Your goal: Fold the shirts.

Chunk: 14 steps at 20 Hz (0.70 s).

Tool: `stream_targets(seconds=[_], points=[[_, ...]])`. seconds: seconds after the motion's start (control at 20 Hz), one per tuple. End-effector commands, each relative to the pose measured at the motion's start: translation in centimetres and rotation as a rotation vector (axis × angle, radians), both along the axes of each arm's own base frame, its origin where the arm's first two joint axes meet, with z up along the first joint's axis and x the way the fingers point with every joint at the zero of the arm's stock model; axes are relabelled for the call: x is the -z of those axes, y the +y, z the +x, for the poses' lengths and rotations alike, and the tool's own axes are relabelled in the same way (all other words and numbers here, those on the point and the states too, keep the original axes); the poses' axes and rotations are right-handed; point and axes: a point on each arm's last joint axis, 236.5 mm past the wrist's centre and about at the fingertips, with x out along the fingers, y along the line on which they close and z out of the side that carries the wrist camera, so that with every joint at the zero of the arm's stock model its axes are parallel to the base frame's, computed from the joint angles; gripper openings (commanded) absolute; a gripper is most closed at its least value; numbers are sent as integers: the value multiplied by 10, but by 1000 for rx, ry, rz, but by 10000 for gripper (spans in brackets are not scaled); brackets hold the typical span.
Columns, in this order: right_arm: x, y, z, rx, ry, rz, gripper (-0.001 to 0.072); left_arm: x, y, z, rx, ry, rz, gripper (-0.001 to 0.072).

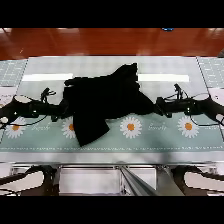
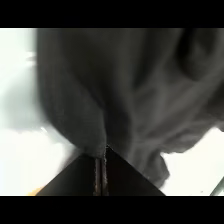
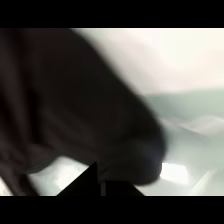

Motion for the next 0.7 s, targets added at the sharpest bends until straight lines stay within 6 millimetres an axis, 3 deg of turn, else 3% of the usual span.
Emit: stream_targets(seconds=[0.0, 0.05, 0.15, 0.25, 0.3, 0.35, 0.45, 0.55, 0.65], points=[[-86, 17, 30, -118, -185, 68, 25, -62, 10, 29, 11, -160, -5, 18], [-135, 20, 43, -146, -303, 71, 25, -103, 15, 48, -15, -267, -16, 18], [-248, 10, 67, -137, -590, -21, 25, -212, 19, 81, -80, -535, -70, 18], [-354, -9, 71, -75, -836, -151, 25, -321, 28, 86, -85, -801, -29, 18], [-406, -21, 63, -33, -941, -215, 25, -370, 32, 79, -84, -922, 5, 18], [-454, -31, 47, 10, -1034, -269, 25, -421, 35, 66, -86, -1048, 44, 18], [-534, -32, -6, 25, -1235, -361, 25, -507, 38, 28, -94, -1265, 129, 18], [-588, -37, -60, 82, -1395, -483, 25, -570, 35, -18, -105, -1444, 222, 18], [-614, -47, -107, 164, -1469, -588, 25, -609, 36, -61, -131, -1570, 389, 18]])
